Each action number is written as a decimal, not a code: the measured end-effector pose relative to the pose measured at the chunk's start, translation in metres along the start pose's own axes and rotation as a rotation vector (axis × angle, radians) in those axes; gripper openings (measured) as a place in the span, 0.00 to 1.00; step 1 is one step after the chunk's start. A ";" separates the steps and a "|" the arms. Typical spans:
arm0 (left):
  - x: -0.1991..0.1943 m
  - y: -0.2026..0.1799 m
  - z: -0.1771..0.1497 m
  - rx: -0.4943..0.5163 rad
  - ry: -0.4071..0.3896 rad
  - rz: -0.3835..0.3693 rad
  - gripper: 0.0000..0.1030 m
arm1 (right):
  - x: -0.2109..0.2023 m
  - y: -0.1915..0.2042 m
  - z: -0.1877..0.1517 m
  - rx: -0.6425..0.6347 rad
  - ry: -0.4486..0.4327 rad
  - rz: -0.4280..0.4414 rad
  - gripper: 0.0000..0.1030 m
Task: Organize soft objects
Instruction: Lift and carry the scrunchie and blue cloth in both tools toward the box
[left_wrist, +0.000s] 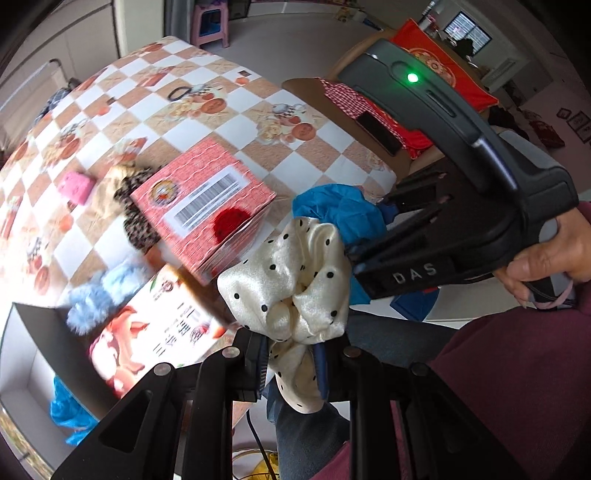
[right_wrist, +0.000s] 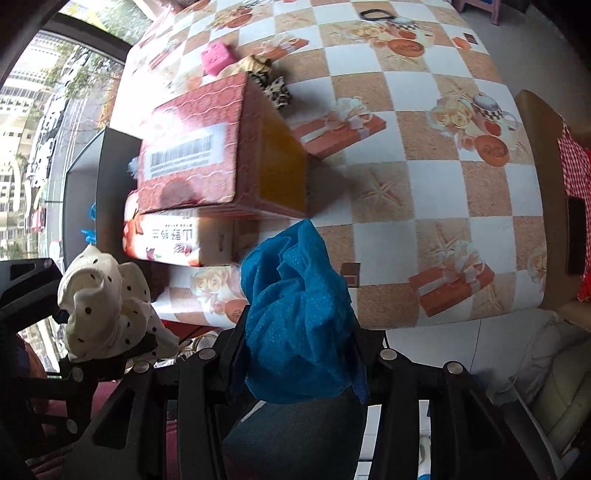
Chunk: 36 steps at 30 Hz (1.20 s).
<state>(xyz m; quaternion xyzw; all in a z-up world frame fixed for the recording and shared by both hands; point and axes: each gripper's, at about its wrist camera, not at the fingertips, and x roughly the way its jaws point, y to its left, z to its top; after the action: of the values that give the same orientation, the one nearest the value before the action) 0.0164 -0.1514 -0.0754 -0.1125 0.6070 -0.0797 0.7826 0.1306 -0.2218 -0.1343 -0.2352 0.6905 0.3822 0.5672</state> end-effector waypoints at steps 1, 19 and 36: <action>-0.002 0.004 -0.004 -0.014 -0.003 0.006 0.22 | 0.001 0.006 0.000 -0.022 0.005 0.000 0.45; -0.048 0.071 -0.072 -0.338 -0.121 0.086 0.22 | 0.013 0.110 0.011 -0.346 0.067 0.007 0.45; -0.097 0.157 -0.145 -0.814 -0.280 0.348 0.22 | 0.002 0.239 0.050 -0.603 -0.013 0.053 0.45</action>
<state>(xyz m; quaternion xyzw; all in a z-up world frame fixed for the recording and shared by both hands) -0.1503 0.0133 -0.0626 -0.3167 0.4873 0.3133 0.7511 -0.0212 -0.0391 -0.0773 -0.3725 0.5482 0.5862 0.4659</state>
